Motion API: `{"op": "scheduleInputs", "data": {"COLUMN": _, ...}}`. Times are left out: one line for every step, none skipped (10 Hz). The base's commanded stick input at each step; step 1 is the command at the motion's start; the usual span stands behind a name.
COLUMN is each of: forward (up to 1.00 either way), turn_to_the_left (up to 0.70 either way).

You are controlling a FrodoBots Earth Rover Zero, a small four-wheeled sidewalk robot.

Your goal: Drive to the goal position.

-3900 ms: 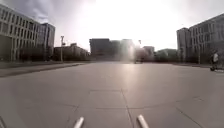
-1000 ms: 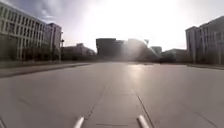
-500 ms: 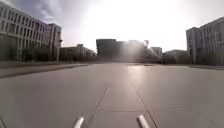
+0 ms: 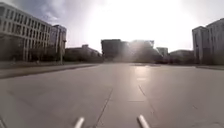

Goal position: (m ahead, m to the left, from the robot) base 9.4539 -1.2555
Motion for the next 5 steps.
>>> {"op": "scheduleInputs", "data": {"forward": 1.00, "turn_to_the_left": 0.00}}
{"op": "scheduleInputs", "data": {"forward": 1.00, "turn_to_the_left": 0.00}}
{"op": "scheduleInputs", "data": {"forward": 1.00, "turn_to_the_left": 0.00}}
{"op": "scheduleInputs", "data": {"forward": 1.00, "turn_to_the_left": 0.00}}
{"op": "scheduleInputs", "data": {"forward": 1.00, "turn_to_the_left": 0.00}}
